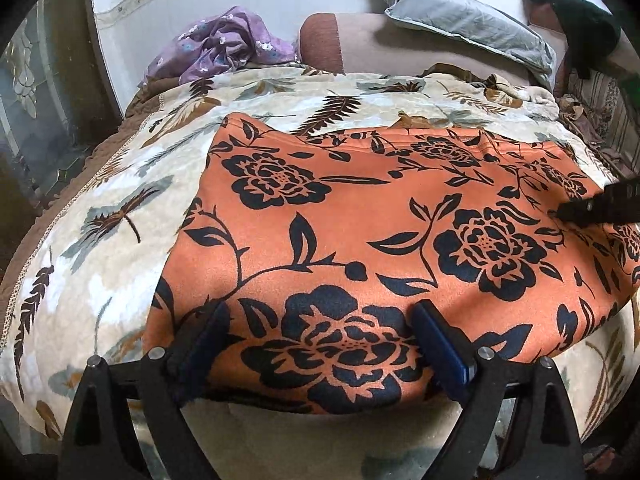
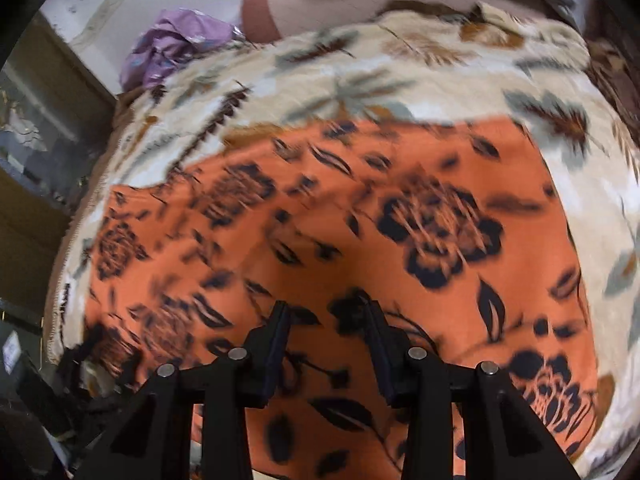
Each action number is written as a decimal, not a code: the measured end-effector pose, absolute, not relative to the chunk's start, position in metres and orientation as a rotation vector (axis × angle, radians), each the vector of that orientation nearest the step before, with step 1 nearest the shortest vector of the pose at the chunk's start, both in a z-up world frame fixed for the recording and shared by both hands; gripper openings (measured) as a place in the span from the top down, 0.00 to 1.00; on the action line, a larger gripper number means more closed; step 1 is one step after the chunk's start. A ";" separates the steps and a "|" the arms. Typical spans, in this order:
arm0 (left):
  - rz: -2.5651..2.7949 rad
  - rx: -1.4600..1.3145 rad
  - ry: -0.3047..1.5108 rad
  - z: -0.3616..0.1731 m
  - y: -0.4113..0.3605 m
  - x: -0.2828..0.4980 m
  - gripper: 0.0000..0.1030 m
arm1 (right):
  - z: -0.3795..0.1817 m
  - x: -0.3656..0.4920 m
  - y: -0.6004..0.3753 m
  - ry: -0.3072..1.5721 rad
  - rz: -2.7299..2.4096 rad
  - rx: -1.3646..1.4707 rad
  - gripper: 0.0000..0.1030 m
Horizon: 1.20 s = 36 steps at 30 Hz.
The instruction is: Fold small clothes
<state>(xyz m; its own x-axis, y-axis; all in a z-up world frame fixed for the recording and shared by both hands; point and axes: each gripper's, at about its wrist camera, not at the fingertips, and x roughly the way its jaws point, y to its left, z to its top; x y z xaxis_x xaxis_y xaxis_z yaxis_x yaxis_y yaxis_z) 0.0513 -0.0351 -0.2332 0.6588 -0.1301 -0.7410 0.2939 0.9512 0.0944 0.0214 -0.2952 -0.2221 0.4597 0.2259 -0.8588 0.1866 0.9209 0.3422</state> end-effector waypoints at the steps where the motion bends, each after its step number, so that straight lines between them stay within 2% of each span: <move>1: -0.240 0.215 0.818 -0.233 -0.035 0.051 0.10 | -0.225 0.021 -0.296 1.085 0.029 0.420 0.58; 5: -0.237 0.217 0.813 -0.234 -0.036 0.050 0.09 | -0.221 0.024 -0.294 1.067 0.016 0.430 0.52; 19: -0.230 0.233 0.817 -0.235 -0.038 0.050 0.08 | -0.219 -0.001 -0.296 1.013 0.002 0.496 0.52; 26: -0.211 0.253 0.841 -0.235 -0.042 0.052 0.08 | -0.206 -0.044 -0.323 0.925 0.071 0.730 0.52; 29: -0.181 0.264 0.877 -0.232 -0.046 0.055 0.08 | -0.207 -0.076 -0.342 0.855 0.080 0.874 0.43; 32: -0.122 0.269 0.947 -0.222 -0.054 0.060 0.08 | -0.214 -0.106 -0.362 0.769 0.092 1.024 0.43; 36: -0.209 0.217 0.919 -0.196 -0.078 0.047 0.08 | -0.222 -0.130 -0.387 0.689 0.031 1.112 0.42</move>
<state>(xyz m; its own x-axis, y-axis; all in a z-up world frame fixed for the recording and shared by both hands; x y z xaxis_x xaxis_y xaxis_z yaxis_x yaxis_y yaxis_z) 0.0473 -0.0776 -0.1963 0.5896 -0.0859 -0.8031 0.2699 0.9581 0.0957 -0.1298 -0.3869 -0.2221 0.7941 0.3543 -0.4939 0.3086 0.4651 0.8298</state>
